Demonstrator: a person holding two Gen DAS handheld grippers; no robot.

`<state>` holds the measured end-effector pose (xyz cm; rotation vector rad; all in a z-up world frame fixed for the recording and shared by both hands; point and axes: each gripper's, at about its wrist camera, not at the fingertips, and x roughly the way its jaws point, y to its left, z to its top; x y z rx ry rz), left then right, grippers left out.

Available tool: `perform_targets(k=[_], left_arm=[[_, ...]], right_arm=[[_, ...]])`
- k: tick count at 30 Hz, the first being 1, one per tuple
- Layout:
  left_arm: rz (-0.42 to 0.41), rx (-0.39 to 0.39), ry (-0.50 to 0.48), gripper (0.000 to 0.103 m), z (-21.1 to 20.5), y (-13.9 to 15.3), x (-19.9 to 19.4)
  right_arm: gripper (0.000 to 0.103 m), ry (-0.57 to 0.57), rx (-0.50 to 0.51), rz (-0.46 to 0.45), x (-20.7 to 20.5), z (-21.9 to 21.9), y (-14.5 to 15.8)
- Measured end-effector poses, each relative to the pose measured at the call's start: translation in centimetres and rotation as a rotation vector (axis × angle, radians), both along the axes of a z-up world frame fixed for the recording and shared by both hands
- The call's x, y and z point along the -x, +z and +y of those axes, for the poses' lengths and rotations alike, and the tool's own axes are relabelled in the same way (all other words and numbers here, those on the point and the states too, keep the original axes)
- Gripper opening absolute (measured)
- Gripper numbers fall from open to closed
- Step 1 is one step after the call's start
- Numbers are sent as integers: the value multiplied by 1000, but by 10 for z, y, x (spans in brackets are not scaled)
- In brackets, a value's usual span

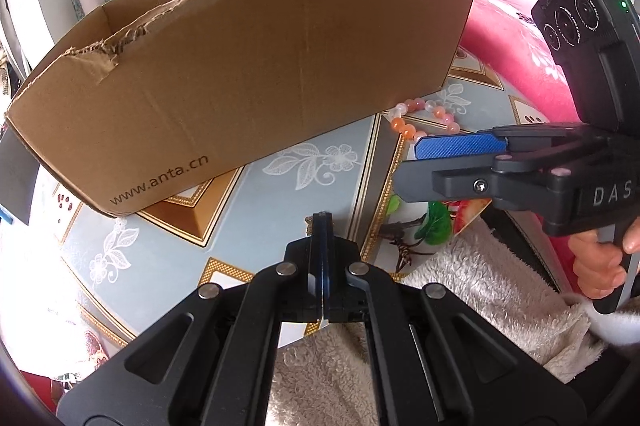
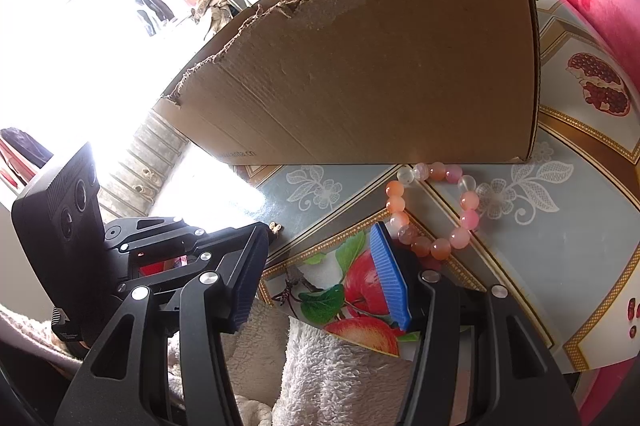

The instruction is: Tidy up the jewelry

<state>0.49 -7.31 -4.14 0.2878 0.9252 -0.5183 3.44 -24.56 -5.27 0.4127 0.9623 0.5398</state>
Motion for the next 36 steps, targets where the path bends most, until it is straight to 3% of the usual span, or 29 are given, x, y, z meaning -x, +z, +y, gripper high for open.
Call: perform_targets(k=[6, 8, 14, 20, 26, 36], left_arm=[[-2, 35, 14, 1, 12, 8, 2], [1, 49, 22, 9, 15, 10, 2], [15, 58, 44, 19, 15, 9, -4], [28, 54, 49, 19, 11, 3, -7], [-25, 0, 44, 15, 3, 2, -1], [-31, 4, 34, 11, 0, 1, 1]], right_arm=[[52, -1, -2, 0, 0, 0, 0], [52, -2, -3, -1, 0, 0, 0], [52, -4, 0, -1, 0, 0, 1], [52, -6, -1, -2, 1, 0, 1], [52, -7, 1, -1, 1, 1, 0], [52, -6, 3, -1, 1, 1, 0]])
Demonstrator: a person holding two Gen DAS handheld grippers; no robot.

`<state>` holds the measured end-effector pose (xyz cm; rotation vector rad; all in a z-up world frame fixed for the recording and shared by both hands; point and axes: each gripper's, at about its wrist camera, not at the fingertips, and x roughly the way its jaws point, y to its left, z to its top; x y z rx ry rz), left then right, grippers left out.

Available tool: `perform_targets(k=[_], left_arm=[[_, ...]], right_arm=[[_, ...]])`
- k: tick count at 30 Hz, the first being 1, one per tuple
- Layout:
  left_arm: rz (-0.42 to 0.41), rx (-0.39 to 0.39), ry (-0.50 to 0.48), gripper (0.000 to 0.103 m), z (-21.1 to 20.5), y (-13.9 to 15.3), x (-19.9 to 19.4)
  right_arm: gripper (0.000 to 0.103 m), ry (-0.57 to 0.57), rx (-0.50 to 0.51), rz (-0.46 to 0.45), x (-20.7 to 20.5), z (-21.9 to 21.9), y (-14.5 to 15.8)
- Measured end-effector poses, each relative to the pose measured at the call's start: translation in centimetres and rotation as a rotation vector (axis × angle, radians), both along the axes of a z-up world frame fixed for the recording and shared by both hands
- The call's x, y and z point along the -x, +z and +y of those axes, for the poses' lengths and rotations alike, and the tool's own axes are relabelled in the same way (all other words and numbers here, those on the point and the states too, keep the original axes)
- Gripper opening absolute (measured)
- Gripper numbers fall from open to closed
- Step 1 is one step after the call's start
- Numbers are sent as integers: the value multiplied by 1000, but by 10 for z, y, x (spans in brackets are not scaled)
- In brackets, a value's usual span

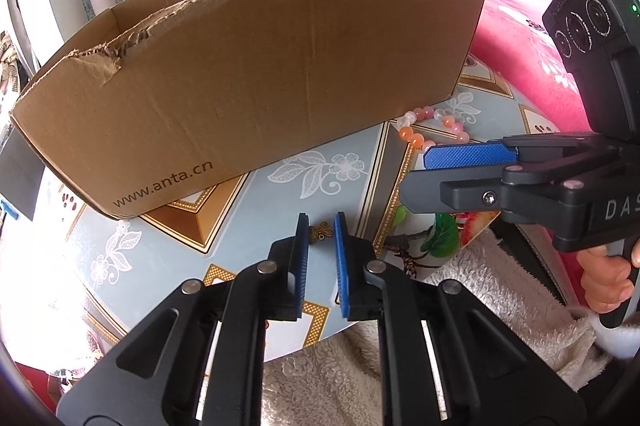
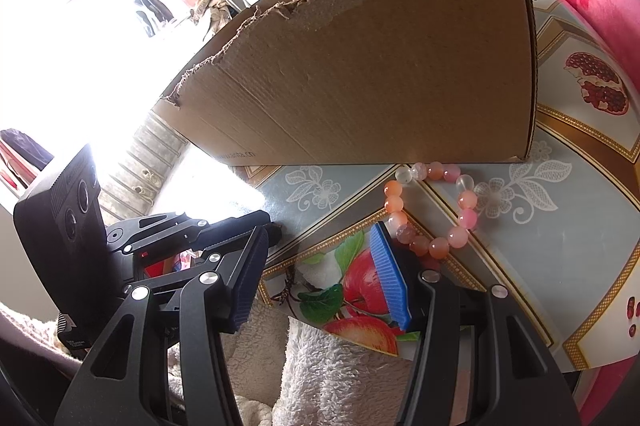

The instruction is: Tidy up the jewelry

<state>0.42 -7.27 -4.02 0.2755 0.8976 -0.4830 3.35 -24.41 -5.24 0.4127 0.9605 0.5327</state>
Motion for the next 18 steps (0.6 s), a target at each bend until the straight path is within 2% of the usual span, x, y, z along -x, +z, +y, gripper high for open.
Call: perform_targets(k=[9, 10, 12, 18], left_arm=[[-7, 14, -3, 11, 5, 2, 1], [-8, 15, -4, 0, 6, 2, 2], [-6, 18, -1, 0, 8, 3, 1], [1, 36, 6, 0, 14, 5, 0]], right_arm=[[52, 0, 4, -2, 0, 1, 0], [52, -1, 3, -1, 0, 1, 0], [52, 1, 4, -1, 0, 1, 0], [52, 9, 99, -25, 2, 12, 5]])
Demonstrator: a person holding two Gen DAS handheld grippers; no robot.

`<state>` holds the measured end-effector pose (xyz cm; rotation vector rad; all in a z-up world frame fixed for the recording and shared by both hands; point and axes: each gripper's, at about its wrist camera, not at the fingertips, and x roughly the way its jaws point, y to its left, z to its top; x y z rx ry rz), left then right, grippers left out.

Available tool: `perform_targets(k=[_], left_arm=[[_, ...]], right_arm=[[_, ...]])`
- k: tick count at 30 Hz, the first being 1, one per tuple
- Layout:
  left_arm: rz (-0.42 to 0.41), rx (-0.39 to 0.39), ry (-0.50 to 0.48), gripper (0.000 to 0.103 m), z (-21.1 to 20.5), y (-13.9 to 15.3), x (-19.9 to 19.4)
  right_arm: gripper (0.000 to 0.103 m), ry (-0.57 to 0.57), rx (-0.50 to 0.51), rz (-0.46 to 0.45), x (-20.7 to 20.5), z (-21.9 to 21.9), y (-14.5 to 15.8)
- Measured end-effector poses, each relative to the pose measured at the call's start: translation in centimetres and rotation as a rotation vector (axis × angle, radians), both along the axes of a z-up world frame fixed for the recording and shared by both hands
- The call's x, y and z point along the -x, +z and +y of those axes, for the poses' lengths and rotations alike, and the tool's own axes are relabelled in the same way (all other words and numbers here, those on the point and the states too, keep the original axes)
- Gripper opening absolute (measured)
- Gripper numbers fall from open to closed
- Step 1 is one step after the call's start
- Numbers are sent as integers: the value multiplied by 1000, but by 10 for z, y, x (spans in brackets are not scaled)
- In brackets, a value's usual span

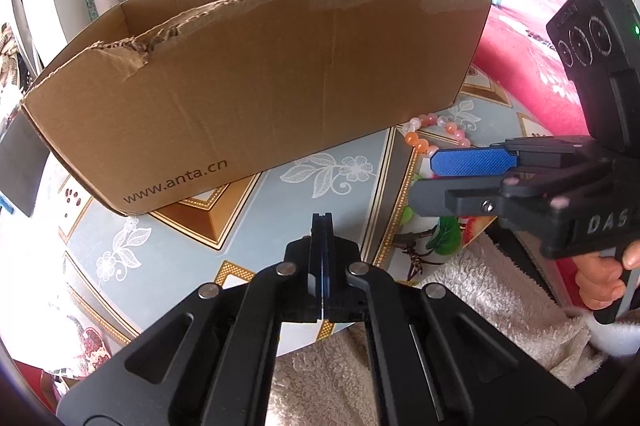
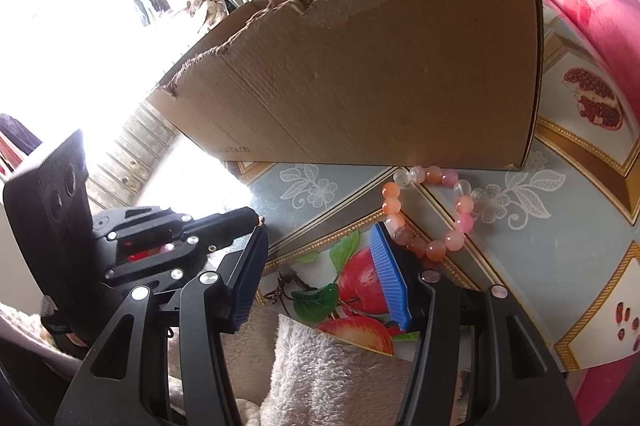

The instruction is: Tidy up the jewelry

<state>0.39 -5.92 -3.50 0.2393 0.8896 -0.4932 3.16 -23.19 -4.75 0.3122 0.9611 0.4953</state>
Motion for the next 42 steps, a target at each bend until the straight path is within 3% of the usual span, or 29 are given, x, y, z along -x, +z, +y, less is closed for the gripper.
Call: perform_targets(k=[3, 5, 7, 10, 16, 19, 22, 35, 39, 42], left_arm=[[0, 19, 3, 1, 3, 3, 0], [3, 20, 7, 15, 6, 4, 1], [10, 6, 21, 23, 8, 2, -2], [37, 17, 28, 24, 8, -1, -6], [-4, -36, 39, 23, -3, -6, -5], [-13, -44, 26, 13, -8, -6, -3], [-27, -64, 19, 11, -14, -7, 0], [-24, -33, 8, 11, -4, -5, 4], [-40, -24, 3, 11, -1, -2, 6], [-44, -22, 7, 11, 2, 0, 8]], right_arm=[[52, -1, 11, 3, 0, 1, 1], [52, -4, 10, 4, 1, 1, 2], [52, -8, 8, 6, 1, 1, 2], [52, -9, 10, 11, -2, 2, 1], [52, -10, 12, 10, 1, 3, 0], [52, -12, 10, 11, 1, 4, -1], [52, -13, 10, 11, 1, 5, -1], [52, -18, 20, -1, 6, 1, 3], [52, -13, 71, -46, 8, 3, 13], [52, -14, 163, -93, 6, 7, 20]])
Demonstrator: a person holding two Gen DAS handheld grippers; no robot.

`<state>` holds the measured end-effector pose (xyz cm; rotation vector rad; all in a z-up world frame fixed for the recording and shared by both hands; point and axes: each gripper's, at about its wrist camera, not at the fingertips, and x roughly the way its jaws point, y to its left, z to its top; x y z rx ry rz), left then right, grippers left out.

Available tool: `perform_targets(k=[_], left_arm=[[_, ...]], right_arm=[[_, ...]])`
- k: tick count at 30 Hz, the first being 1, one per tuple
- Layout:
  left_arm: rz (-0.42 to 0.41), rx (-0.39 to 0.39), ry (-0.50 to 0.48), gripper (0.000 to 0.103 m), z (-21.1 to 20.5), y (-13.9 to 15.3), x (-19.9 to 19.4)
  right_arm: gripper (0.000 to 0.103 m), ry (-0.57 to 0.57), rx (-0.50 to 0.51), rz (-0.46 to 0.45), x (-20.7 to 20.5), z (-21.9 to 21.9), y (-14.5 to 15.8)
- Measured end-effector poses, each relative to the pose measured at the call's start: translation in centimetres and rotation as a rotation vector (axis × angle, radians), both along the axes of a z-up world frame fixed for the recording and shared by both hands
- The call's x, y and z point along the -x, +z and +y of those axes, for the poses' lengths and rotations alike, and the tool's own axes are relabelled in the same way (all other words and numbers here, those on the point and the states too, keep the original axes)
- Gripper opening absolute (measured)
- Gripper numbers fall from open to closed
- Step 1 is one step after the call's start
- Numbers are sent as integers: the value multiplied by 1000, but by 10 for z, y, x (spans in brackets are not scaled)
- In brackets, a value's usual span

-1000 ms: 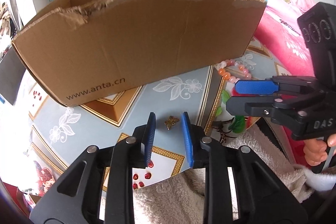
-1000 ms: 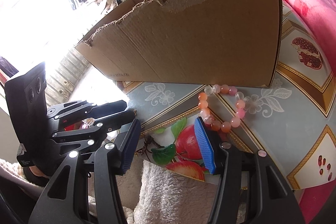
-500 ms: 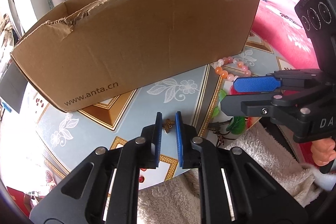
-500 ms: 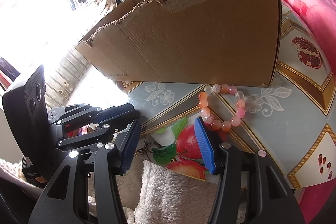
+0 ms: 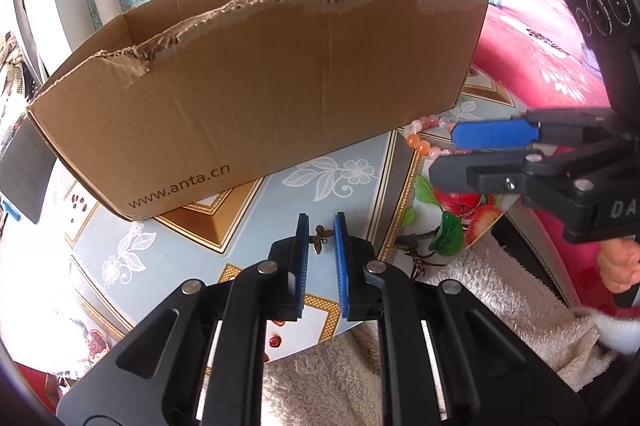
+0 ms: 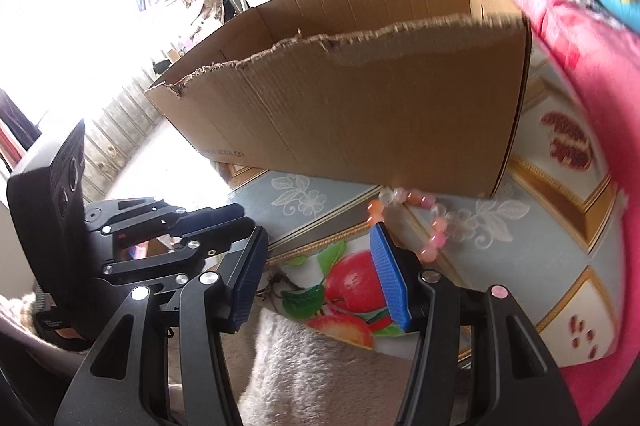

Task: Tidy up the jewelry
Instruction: 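Lift both held items and carry them over the cardboard box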

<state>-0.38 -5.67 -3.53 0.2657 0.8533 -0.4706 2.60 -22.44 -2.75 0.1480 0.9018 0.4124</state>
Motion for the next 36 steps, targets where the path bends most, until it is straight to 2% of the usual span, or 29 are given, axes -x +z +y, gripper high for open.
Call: perform_targets(k=[4, 7, 9, 12, 13, 14, 18, 25, 29, 33, 36], left_arm=[[-1, 4, 9, 11, 3, 3, 1], [-5, 8, 17, 11, 7, 6, 1], [-8, 16, 22, 11, 9, 9, 0], [-18, 32, 27, 11, 12, 16, 1], [-22, 40, 28, 11, 13, 19, 1], [-25, 46, 28, 11, 13, 22, 2], [-59, 72, 16, 11, 18, 44, 4], [-110, 152, -23, 11, 31, 97, -1], [-132, 191, -49, 11, 34, 126, -11], [-123, 229, -54, 11, 40, 147, -32], [-73, 230, -50, 11, 42, 153, -58]], right_arm=[[52, -1, 93, -1, -10, 5, -1], [51, -5, 140, 49, -22, 9, -6], [44, 0, 158, 80, -26, 11, -10], [26, -8, 210, 92, -32, 13, -12], [14, -15, 216, 100, -34, 12, -12], [10, -22, 204, 113, -36, 9, -11], [10, -72, 121, 121, -35, -10, -2], [10, -179, -169, 87, -18, -67, 32], [10, -221, -303, 39, -7, -79, 54], [10, -242, -329, -41, 1, -90, 86], [10, -223, -321, -102, -6, -86, 117]])
